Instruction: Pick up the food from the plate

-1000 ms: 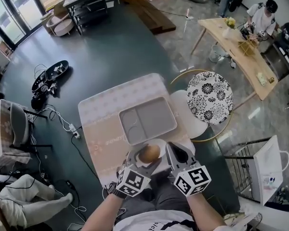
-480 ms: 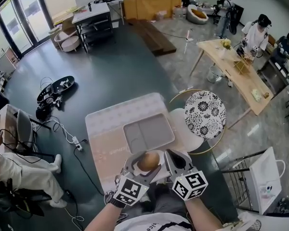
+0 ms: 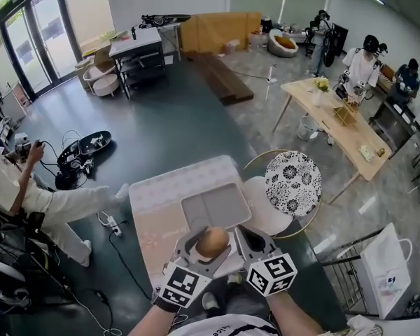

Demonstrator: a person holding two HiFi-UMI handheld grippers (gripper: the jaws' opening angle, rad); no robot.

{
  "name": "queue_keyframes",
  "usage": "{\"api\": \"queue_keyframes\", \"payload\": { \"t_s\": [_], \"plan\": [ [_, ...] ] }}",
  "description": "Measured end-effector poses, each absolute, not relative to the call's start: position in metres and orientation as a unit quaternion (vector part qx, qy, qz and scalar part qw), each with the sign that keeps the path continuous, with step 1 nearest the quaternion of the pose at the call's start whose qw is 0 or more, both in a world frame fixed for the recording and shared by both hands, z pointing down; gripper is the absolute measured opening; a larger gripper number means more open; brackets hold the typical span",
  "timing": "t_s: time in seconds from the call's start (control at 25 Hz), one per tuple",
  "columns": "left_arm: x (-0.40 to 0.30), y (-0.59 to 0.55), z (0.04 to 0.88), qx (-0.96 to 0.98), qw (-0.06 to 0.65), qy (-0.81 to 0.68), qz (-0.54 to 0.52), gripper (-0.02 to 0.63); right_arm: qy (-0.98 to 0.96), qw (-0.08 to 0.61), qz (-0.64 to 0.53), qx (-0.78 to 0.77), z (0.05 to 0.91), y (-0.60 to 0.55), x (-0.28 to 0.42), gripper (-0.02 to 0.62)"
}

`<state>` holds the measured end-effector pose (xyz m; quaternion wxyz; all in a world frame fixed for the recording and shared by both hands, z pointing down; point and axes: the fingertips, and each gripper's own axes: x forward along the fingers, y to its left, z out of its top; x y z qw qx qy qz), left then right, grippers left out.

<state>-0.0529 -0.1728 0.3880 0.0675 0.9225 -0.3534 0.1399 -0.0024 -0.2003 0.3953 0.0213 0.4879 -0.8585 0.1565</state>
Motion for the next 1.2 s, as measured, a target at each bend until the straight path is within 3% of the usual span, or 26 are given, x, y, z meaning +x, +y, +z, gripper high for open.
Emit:
{"api": "queue_keyframes", "payload": {
  "t_s": [1.2],
  "plan": [
    [-0.059,-0.162,0.354,0.929,0.046,-0.350,0.108,0.299,-0.862,0.037,0.114,0.492,0.366,-0.192,-0.010,0.012]
  ]
}}
